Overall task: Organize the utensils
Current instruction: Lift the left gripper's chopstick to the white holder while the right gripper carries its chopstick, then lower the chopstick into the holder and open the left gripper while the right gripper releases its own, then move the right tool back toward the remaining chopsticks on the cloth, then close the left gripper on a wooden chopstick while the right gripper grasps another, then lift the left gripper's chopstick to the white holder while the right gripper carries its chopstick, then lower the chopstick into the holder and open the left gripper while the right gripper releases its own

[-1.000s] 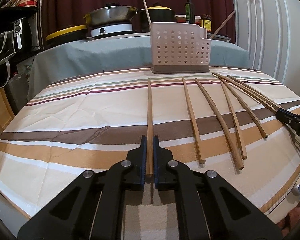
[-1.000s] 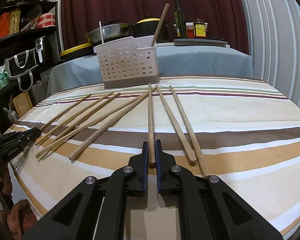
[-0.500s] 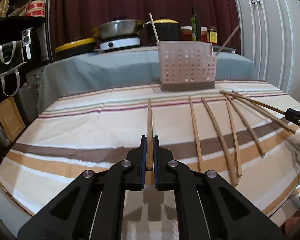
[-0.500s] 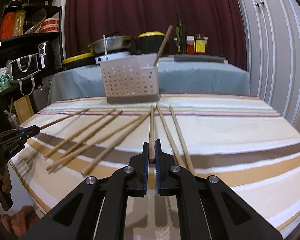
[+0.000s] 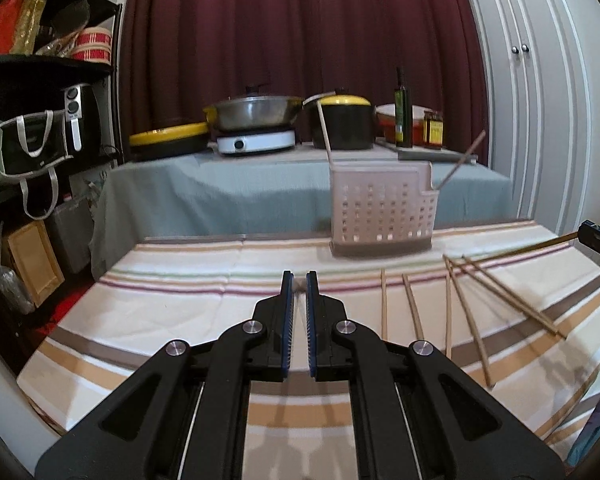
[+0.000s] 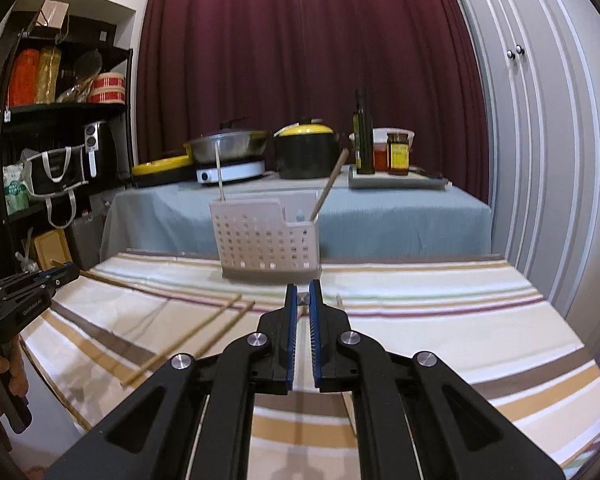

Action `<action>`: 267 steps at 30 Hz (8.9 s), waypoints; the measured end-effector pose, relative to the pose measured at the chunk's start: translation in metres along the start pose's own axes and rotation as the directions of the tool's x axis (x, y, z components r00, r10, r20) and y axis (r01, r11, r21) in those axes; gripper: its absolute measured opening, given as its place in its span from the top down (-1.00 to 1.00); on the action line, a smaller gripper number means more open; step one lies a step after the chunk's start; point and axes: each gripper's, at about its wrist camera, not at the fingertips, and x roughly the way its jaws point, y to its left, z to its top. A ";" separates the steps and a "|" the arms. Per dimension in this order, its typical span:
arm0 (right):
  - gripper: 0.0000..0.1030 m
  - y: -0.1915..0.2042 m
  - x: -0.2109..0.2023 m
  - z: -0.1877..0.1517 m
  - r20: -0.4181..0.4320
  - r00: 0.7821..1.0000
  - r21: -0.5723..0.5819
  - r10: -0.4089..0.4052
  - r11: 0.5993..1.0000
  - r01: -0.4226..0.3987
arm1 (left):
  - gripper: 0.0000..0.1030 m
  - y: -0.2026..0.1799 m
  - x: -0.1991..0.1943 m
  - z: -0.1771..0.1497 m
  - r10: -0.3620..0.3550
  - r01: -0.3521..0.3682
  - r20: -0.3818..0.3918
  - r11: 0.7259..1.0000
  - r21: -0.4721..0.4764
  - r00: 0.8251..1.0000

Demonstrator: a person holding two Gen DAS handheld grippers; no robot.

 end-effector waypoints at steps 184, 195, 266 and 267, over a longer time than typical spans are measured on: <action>0.86 -0.019 0.042 -0.103 -0.241 0.970 0.077 0.041 0.997 -0.023 | 0.88 -0.042 0.045 -0.095 -0.196 0.206 -0.238 0.978 0.016 0.951; 0.86 -0.015 0.030 -0.090 -0.198 0.980 0.051 0.017 0.999 -0.007 | 0.89 -0.036 0.032 -0.077 -0.166 0.172 -0.182 0.985 0.019 0.969; 0.87 0.012 0.089 0.187 0.227 0.969 -0.059 0.102 0.994 -0.091 | 0.89 -0.016 0.068 0.245 -0.188 0.194 0.265 0.981 0.003 0.946; 0.87 0.012 0.091 0.190 0.235 0.967 -0.061 0.102 0.994 -0.090 | 0.89 -0.017 0.069 0.250 -0.188 0.195 0.276 0.981 0.003 0.943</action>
